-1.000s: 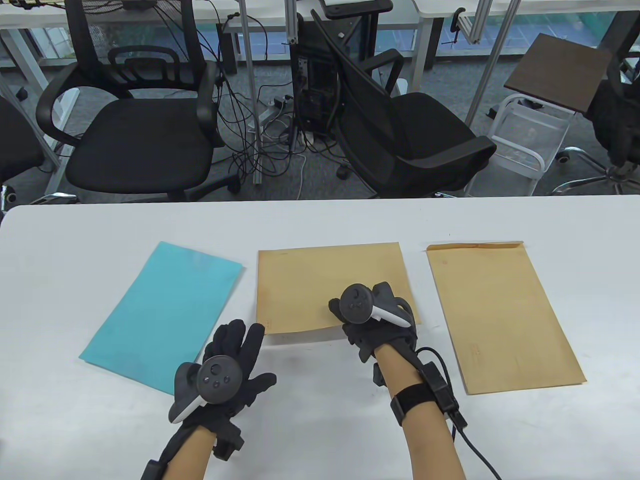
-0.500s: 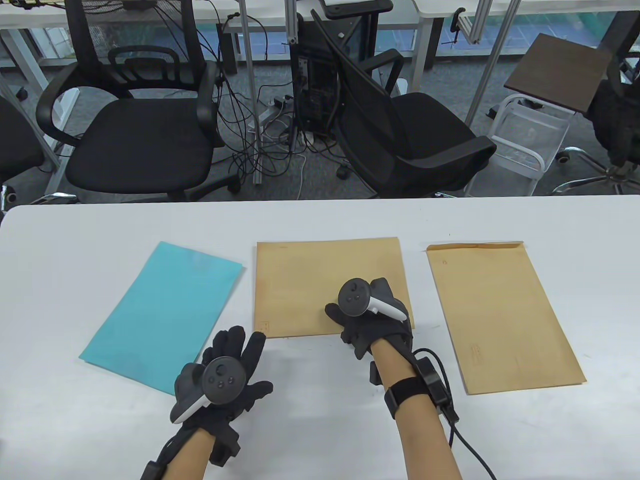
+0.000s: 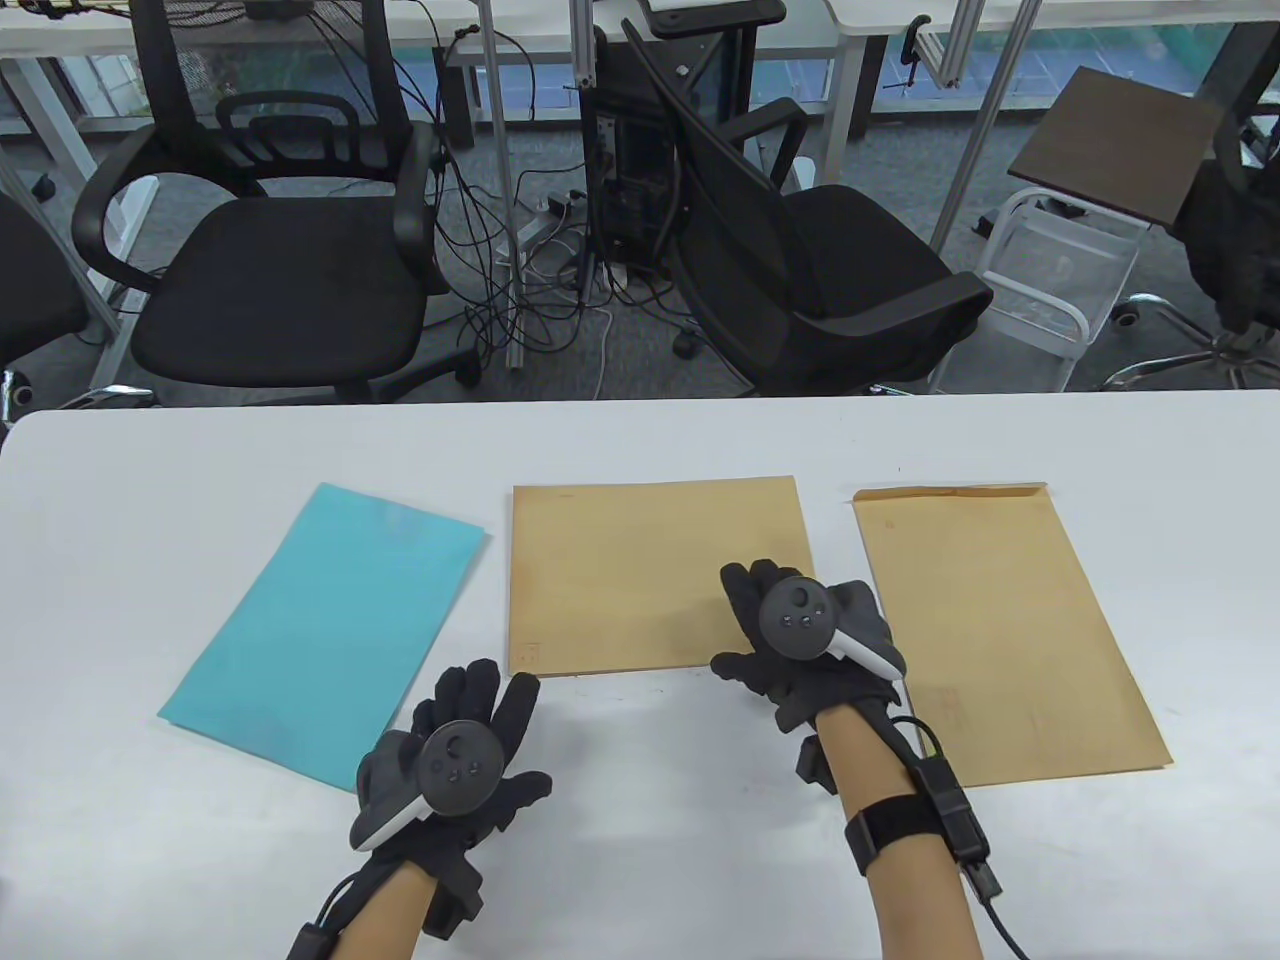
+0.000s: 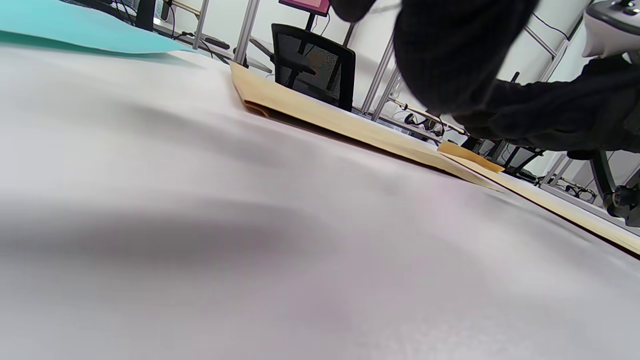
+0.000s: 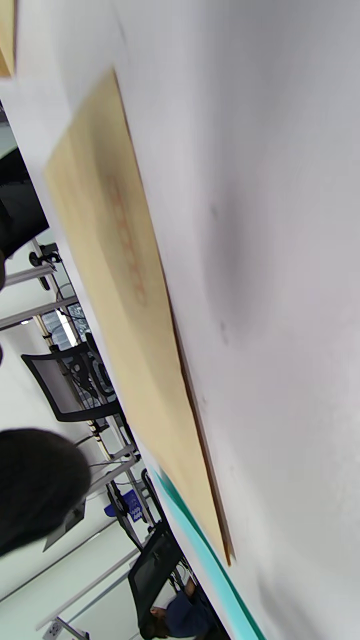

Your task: Stuff flat paper into A4 envelope

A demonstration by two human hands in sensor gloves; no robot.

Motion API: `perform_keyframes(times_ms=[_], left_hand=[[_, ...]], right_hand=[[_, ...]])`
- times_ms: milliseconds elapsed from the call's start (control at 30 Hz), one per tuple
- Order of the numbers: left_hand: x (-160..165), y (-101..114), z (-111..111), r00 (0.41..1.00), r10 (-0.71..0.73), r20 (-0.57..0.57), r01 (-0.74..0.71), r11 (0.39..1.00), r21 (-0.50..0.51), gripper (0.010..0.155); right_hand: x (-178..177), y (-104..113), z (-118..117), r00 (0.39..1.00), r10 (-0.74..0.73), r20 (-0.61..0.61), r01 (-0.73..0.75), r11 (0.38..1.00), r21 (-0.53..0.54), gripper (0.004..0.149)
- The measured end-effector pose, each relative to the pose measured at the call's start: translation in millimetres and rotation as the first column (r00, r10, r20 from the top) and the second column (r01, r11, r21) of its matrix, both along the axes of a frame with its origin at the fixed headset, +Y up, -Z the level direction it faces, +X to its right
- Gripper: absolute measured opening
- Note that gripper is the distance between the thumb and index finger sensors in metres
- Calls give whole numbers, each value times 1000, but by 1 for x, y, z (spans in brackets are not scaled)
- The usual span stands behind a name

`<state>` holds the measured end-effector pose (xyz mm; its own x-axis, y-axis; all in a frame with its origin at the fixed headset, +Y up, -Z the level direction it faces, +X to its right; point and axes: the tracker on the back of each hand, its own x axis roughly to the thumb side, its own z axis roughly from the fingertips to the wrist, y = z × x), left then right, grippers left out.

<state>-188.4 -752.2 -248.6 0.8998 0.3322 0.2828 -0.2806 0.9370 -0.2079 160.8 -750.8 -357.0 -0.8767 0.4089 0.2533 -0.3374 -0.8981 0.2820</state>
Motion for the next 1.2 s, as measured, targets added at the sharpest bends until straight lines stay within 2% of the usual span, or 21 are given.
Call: perform_keyframes(times_ms=[233, 400, 567, 733, 833, 967, 1033, 1133, 1200], left_hand=[[7, -1, 4, 998, -48, 33, 48, 999, 10, 89], [8, 1, 7, 997, -59, 42, 58, 998, 21, 89], [11, 4, 10, 995, -77, 57, 76, 997, 33, 92], [14, 6, 12, 994, -81, 71, 79, 996, 36, 92], [17, 5, 12, 993, -85, 85, 84, 996, 20, 92], [18, 4, 11, 992, -88, 92, 87, 996, 17, 92], [17, 3, 10, 993, -76, 90, 76, 997, 11, 92], [16, 1, 9, 994, -78, 81, 78, 997, 11, 92], [15, 0, 9, 993, -86, 79, 86, 996, 8, 92]], right_hand=[[73, -3, 28, 983, 23, 182, -34, 998, 58, 98], [134, -7, 45, 933, 29, 360, -37, 999, 18, 101], [192, -13, 59, 848, 68, 525, -33, 997, -75, 101], [245, -24, 78, 679, 83, 729, 11, 992, -124, 110], [263, -28, 86, 612, 161, 774, -2, 979, -203, 114], [279, -37, 93, 564, 105, 819, 111, 973, -201, 117], [280, -39, 91, 565, 92, 820, 122, 974, -194, 119], [275, -38, 85, 590, 219, 777, 27, 957, -290, 120], [274, -36, 83, 586, 173, 792, 62, 965, -256, 120]])
